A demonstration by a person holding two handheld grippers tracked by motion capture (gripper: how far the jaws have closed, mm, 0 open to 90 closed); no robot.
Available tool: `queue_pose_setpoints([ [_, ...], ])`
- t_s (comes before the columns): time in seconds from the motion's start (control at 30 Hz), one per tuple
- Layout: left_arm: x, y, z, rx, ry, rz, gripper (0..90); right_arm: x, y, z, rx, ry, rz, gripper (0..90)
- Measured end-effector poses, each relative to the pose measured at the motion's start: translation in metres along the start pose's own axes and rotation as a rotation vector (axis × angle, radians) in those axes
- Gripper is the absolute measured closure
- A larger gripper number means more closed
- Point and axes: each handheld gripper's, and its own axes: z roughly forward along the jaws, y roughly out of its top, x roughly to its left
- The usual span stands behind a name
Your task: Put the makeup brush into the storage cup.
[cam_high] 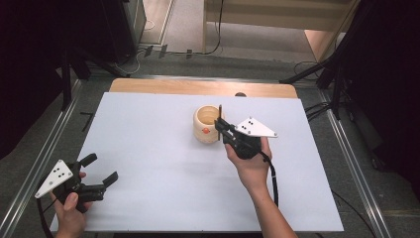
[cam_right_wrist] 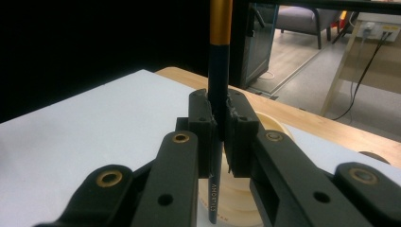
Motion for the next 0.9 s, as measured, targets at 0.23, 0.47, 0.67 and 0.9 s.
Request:
queue_pose_setpoints([
  [0.23, 0.0, 0.0, 0.0, -0.001, -0.002, -0.002, 0.0, -0.003, 0.01, 0.004, -0.013, -0.006, 0.003, 84.2],
  [0.47, 0.0, 0.001, -0.001, -0.007, -0.001, -0.003, 0.0, -0.006, 0.016, 0.009, -0.023, -0.009, 0.007, 84.2],
  [0.67, 0.0, 0.002, -0.001, -0.01, -0.004, 0.0, 0.0, -0.009, 0.021, 0.017, -0.024, -0.014, 0.015, 84.2],
  [0.9, -0.001, 0.002, -0.001, -0.013, -0.007, -0.001, 0.0, -0.01, 0.023, 0.026, -0.037, -0.04, -0.004, 84.2],
])
